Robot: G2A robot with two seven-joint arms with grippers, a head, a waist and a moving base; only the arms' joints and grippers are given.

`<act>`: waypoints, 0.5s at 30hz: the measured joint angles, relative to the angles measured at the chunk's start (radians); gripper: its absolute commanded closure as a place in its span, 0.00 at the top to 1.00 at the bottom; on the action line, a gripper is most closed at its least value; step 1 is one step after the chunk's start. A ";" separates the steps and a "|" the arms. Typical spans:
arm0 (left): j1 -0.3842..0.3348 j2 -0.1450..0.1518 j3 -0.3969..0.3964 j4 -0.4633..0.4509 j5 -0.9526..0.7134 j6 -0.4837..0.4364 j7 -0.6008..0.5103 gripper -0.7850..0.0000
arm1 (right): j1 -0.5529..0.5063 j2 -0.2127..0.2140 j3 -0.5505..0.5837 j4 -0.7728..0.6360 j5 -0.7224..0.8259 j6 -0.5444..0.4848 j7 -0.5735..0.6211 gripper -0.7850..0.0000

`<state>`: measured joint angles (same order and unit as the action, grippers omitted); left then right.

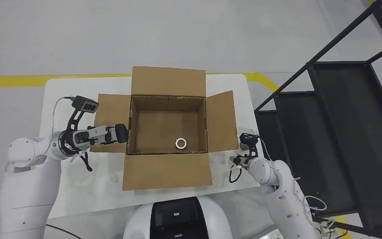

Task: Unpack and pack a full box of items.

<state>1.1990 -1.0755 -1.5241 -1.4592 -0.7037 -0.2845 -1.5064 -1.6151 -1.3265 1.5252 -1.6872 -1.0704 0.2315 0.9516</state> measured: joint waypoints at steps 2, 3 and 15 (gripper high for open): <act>0.000 0.000 0.000 0.000 0.000 0.000 0.000 1.00 | 0.003 0.001 -0.001 0.007 -0.010 0.008 -0.018 0.00; 0.000 0.000 0.000 0.000 0.000 0.000 0.000 1.00 | 0.006 0.001 -0.005 0.015 -0.023 0.013 -0.029 0.00; 0.000 0.000 0.000 0.000 0.000 0.000 0.000 1.00 | 0.055 -0.003 -0.045 0.102 -0.018 0.047 -0.075 0.00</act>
<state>1.1990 -1.0755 -1.5241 -1.4592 -0.7037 -0.2845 -1.5064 -1.5600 -1.3290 1.4797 -1.5852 -1.0885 0.2784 0.8767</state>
